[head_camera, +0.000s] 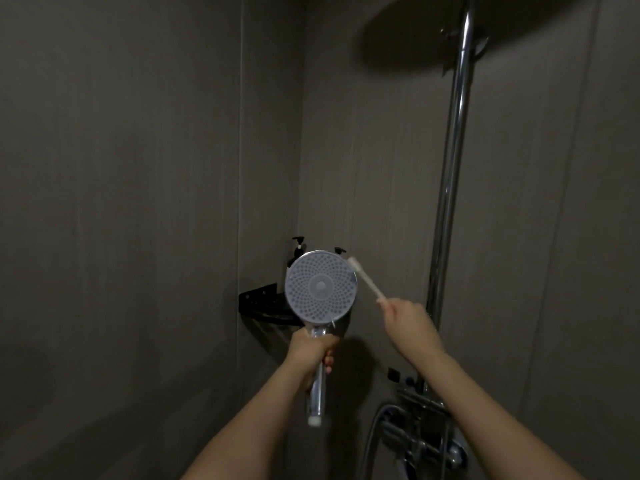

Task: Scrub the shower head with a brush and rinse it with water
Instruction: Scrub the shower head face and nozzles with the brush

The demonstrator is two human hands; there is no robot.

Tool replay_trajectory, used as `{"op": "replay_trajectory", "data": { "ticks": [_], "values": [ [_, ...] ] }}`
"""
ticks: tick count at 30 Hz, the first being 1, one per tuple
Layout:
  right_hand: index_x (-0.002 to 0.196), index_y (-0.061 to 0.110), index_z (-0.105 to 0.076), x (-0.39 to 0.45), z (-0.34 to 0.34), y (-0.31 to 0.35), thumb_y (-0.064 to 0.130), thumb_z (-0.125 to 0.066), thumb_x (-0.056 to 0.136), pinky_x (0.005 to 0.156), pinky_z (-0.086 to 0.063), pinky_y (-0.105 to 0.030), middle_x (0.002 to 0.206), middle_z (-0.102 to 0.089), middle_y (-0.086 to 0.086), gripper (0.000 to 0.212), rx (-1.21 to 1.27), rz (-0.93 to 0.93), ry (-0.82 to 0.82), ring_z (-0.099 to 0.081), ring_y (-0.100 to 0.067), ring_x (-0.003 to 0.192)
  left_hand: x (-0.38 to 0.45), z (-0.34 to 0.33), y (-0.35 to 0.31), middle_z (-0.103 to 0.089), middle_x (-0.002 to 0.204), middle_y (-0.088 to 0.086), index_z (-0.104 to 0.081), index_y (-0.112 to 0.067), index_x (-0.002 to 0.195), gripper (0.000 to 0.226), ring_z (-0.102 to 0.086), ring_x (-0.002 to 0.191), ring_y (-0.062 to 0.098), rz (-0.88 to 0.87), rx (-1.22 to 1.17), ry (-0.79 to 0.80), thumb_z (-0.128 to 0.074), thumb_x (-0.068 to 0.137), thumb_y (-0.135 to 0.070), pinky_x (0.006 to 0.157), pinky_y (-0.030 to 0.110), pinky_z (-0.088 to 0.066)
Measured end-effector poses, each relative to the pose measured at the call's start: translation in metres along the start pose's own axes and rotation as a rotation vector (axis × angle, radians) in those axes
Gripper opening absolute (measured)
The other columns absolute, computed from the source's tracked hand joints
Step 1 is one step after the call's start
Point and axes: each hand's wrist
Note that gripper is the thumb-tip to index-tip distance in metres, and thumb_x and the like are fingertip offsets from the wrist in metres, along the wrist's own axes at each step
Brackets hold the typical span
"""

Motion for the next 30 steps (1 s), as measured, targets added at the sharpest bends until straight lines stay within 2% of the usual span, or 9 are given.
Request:
{"op": "replay_trajectory", "data": {
  "ticks": [1, 4, 8, 12, 16, 20, 23, 27, 30],
  "values": [
    [0.098, 0.011, -0.066, 0.002, 0.001, -0.002, 0.033, -0.037, 0.099, 0.053, -0.041, -0.026, 0.075, -0.061, -0.004, 0.036, 0.009, -0.014, -0.015, -0.052, -0.012, 0.058, 0.001, 0.000, 0.000, -0.040, 0.037, -0.001, -0.045, -0.011, 0.065, 0.026, -0.036, 0.028, 0.008, 0.003, 0.003, 0.002, -0.056, 0.082, 0.005, 0.034, 0.013, -0.032],
    [0.074, 0.024, -0.059, -0.004, -0.005, -0.003, 0.035, -0.039, 0.098, 0.054, -0.037, -0.024, 0.064, -0.051, 0.004, 0.034, -0.089, -0.033, 0.291, -0.048, -0.010, 0.058, 0.002, 0.001, -0.001, -0.040, 0.037, 0.000, -0.045, -0.010, 0.065, 0.026, -0.036, 0.027, 0.008, 0.005, 0.012, 0.014, -0.056, 0.082, 0.005, 0.035, 0.012, -0.031],
    [0.092, 0.011, -0.067, 0.000, -0.001, -0.001, 0.030, -0.038, 0.099, 0.051, -0.036, -0.026, 0.073, -0.060, -0.006, 0.035, 0.062, -0.041, 0.012, -0.051, -0.016, 0.061, 0.004, 0.003, -0.001, -0.040, 0.041, 0.001, -0.043, -0.010, 0.067, 0.026, -0.036, 0.027, 0.008, 0.009, 0.012, 0.018, -0.055, 0.083, 0.005, 0.034, 0.013, -0.031],
    [0.062, 0.023, -0.053, -0.004, -0.007, -0.001, 0.036, -0.042, 0.097, 0.053, -0.035, -0.027, 0.060, -0.050, 0.002, 0.039, -0.071, -0.012, 0.292, -0.048, -0.014, 0.058, 0.005, -0.001, -0.003, -0.039, 0.035, -0.001, -0.046, -0.009, 0.065, 0.025, -0.034, 0.026, 0.008, 0.006, -0.007, 0.030, -0.056, 0.082, 0.005, 0.034, 0.012, -0.030],
    [0.073, 0.013, -0.062, -0.001, -0.001, -0.004, 0.028, -0.042, 0.099, 0.046, -0.025, -0.028, 0.064, -0.059, -0.005, 0.037, 0.039, -0.017, -0.018, -0.047, -0.018, 0.057, 0.006, -0.001, -0.012, -0.038, 0.039, 0.002, -0.044, -0.011, 0.065, 0.026, -0.034, 0.027, 0.009, -0.013, -0.006, 0.049, -0.055, 0.081, 0.007, 0.035, 0.013, -0.031],
    [0.061, 0.022, -0.053, -0.005, 0.002, 0.000, 0.032, -0.040, 0.098, 0.046, -0.030, -0.023, 0.058, -0.049, 0.004, 0.040, -0.069, 0.020, 0.195, -0.045, -0.011, 0.052, 0.004, 0.004, -0.015, -0.040, 0.044, 0.004, -0.046, -0.010, 0.066, 0.025, -0.036, 0.028, 0.009, -0.011, 0.019, 0.060, -0.056, 0.082, 0.005, 0.035, 0.014, -0.032],
    [0.072, 0.015, -0.062, 0.000, 0.007, -0.002, 0.030, -0.040, 0.099, 0.047, -0.034, -0.023, 0.058, -0.050, 0.002, 0.038, 0.043, 0.013, -0.061, -0.049, -0.016, 0.054, 0.004, 0.006, -0.013, -0.040, 0.043, 0.003, -0.044, -0.011, 0.067, 0.025, -0.036, 0.028, 0.009, -0.007, 0.021, 0.059, -0.056, 0.082, 0.005, 0.035, 0.014, -0.032],
    [0.060, 0.023, -0.052, -0.004, 0.002, -0.002, 0.034, -0.041, 0.098, 0.049, -0.032, -0.024, 0.057, -0.048, 0.004, 0.042, -0.097, 0.017, 0.305, -0.043, -0.009, 0.052, 0.001, 0.007, -0.013, -0.040, 0.038, 0.000, -0.046, -0.010, 0.067, 0.024, -0.036, 0.027, 0.008, -0.008, 0.014, 0.059, -0.056, 0.082, 0.005, 0.035, 0.013, -0.032],
    [0.056, 0.023, -0.045, -0.004, 0.006, 0.003, 0.033, -0.040, 0.098, 0.046, -0.030, -0.022, 0.055, -0.046, 0.004, 0.043, -0.017, 0.067, 0.123, -0.042, -0.009, 0.050, 0.001, 0.007, -0.013, -0.040, 0.040, 0.001, -0.046, -0.011, 0.067, 0.024, -0.036, 0.028, 0.008, -0.013, 0.016, 0.046, -0.056, 0.081, 0.005, 0.035, 0.013, -0.032]
  ]
}}
Point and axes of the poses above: each hand's wrist, its own x-axis towards the middle knuckle, its own z-axis out of the back of the hand, y = z × x
